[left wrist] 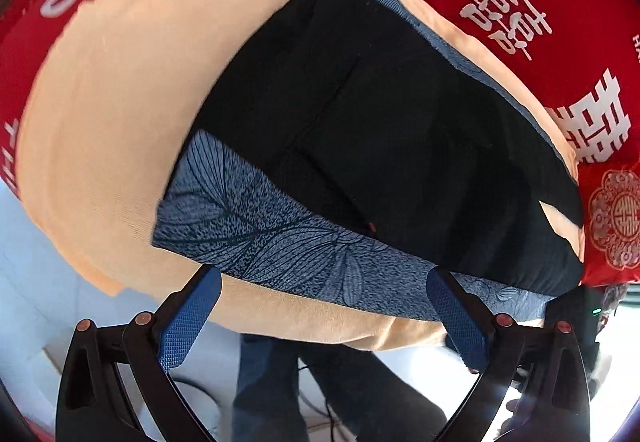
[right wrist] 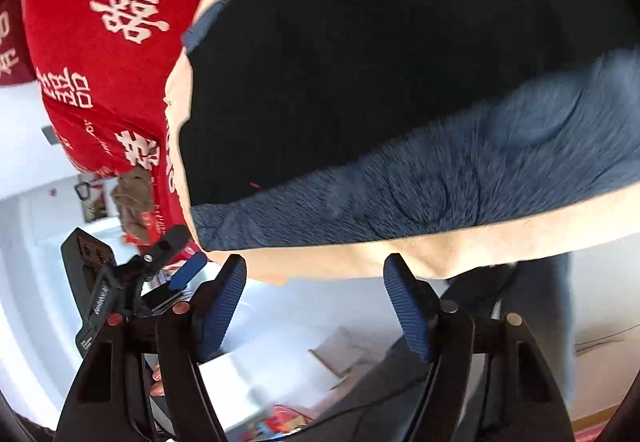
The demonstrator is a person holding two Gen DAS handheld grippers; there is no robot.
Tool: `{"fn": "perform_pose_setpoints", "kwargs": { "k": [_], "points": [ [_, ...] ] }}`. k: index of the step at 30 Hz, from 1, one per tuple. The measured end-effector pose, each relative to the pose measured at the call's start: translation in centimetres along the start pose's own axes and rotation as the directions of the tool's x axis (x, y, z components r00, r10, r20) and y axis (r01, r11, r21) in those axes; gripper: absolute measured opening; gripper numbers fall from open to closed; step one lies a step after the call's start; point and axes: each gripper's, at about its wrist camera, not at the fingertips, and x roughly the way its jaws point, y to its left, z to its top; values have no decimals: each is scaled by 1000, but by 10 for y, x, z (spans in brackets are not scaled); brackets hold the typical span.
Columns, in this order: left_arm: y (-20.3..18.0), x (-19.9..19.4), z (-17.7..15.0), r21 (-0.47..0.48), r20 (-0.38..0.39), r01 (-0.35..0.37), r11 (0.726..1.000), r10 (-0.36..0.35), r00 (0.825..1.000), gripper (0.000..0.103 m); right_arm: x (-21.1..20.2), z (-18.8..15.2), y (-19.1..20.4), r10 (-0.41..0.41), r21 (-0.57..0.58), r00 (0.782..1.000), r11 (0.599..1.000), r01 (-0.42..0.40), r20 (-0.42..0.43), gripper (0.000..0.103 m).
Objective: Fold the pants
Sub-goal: 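Grasp the trouser leg hems with the left and right grippers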
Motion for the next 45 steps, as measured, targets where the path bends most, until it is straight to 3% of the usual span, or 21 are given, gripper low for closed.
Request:
{"fn": "perform_pose_setpoints", "kwargs": {
  "k": [6,8,9,10,11,16,18,20,22,25,26,28,29,32,35,36,37,39,41,45],
  "points": [
    [13,24,-10,-40,-23,52,998,-53,998,103,15,8,-26,125,54,988,990,-130,85,74],
    [16,26,-14,-47,-28,59,997,-61,998,103,16,12,-30,172,105,978,977,-185,121,67],
    [16,28,-16,-53,-37,70,996,-72,997,103,18,15,-32,202,130,971,967,-218,126,48],
    [15,30,-15,-61,-45,82,995,-85,995,103,18,17,-32,228,148,965,958,-246,129,19],
    [16,31,-15,-71,-50,98,993,-102,994,103,15,19,-30,250,152,959,951,-270,134,11],
    [12,38,2,-169,-28,208,963,-215,976,103,-1,16,-4,308,64,944,946,-317,115,11],
    [9,40,7,-206,-4,232,951,-238,971,95,-5,15,3,317,37,944,946,-321,93,11],
    [7,45,13,-224,4,261,939,-267,964,49,-8,15,2,314,21,946,948,-316,77,11],
    [7,51,16,-228,-16,291,929,-303,953,24,-10,16,-3,302,9,951,953,-304,70,15],
    [3,38,19,-183,-8,312,932,-319,948,24,-11,17,-14,278,11,958,960,-279,73,20],
    [-1,31,20,-151,-13,314,937,-319,948,24,-13,15,-19,261,7,962,965,-262,80,26],
    [-8,24,21,-106,-25,320,942,-324,946,24,-19,12,-33,241,23,965,969,-245,106,46],
    [-11,21,22,-81,-37,316,945,-319,947,24,-23,10,-42,247,38,961,966,-254,127,47],
    [-16,20,24,-39,-65,300,953,-302,951,24,-36,8,-63,257,89,945,956,-279,205,47],
    [-14,24,26,-37,-84,285,958,-288,954,24,-50,4,-95,316,191,896,903,-385,311,47],
    [-13,26,26,-38,-90,277,960,-279,956,24,-52,2,-103,337,233,878,874,-426,340,41],
    [-13,27,26,-35,-94,266,963,-268,959,24,-55,0,-109,344,267,866,852,-451,364,9],
    [-14,27,25,-31,-97,246,969,-248,964,24,-64,-4,-104,331,282,864,848,-449,379,7],
    [-17,17,28,-31,-77,243,970,-245,967,24,-84,-4,-72,280,199,894,911,-363,350,7],
    [-27,-9,38,-30,-29,260,965,-261,965,24,-123,9,-27,242,66,922,960,-273,303,7]
  ]
}}
